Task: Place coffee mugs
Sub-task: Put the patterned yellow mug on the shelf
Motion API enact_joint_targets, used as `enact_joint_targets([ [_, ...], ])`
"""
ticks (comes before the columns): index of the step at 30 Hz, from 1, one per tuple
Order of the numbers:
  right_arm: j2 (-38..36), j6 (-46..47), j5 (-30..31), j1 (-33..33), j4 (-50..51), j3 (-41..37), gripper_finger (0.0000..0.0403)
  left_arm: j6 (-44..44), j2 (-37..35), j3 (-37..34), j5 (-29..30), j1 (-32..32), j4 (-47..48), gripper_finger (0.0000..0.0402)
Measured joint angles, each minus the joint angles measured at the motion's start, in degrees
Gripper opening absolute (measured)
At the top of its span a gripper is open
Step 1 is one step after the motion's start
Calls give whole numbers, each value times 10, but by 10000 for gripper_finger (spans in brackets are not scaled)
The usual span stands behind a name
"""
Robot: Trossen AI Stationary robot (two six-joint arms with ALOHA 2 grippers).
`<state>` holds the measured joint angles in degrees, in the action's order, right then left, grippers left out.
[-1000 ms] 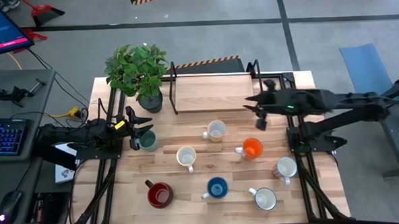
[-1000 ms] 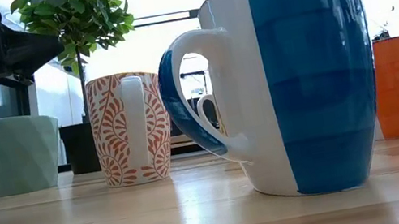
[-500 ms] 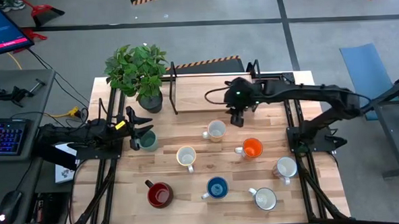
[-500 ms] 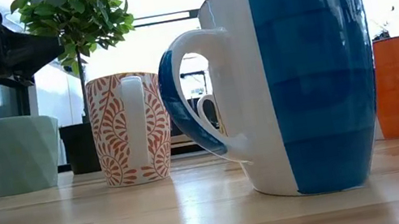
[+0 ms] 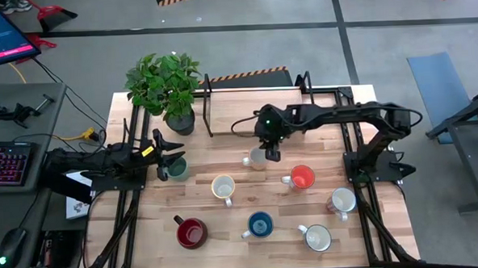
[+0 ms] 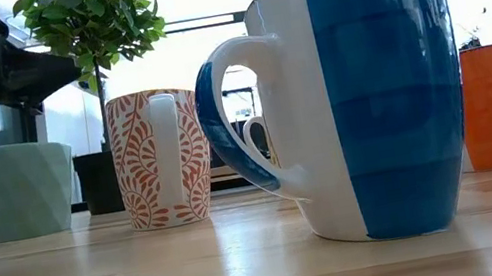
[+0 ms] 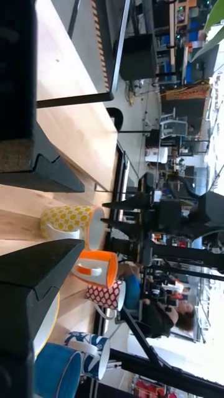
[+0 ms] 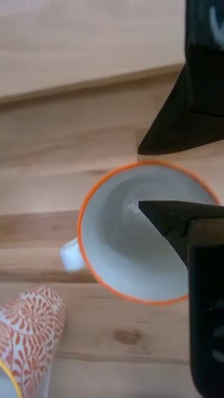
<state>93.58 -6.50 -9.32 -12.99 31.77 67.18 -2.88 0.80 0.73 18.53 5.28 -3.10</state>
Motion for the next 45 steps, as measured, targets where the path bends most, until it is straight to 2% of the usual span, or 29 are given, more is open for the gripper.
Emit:
enact_joint_targets([
  [6,18,-1,3,14,-11,0,108,0,0,0,0,0,0,120],
  [12,40,-8,43,18,-26,0,108,1,0,0,0,0,0,120],
  [37,90,7,48,30,-72,-1,106,1,2,0,-1,0,-1,120],
  [40,90,13,47,30,-73,-1,86,1,2,0,-1,0,-1,120],
  [45,86,27,46,30,-73,-1,15,12,2,0,-1,0,0,120],
])
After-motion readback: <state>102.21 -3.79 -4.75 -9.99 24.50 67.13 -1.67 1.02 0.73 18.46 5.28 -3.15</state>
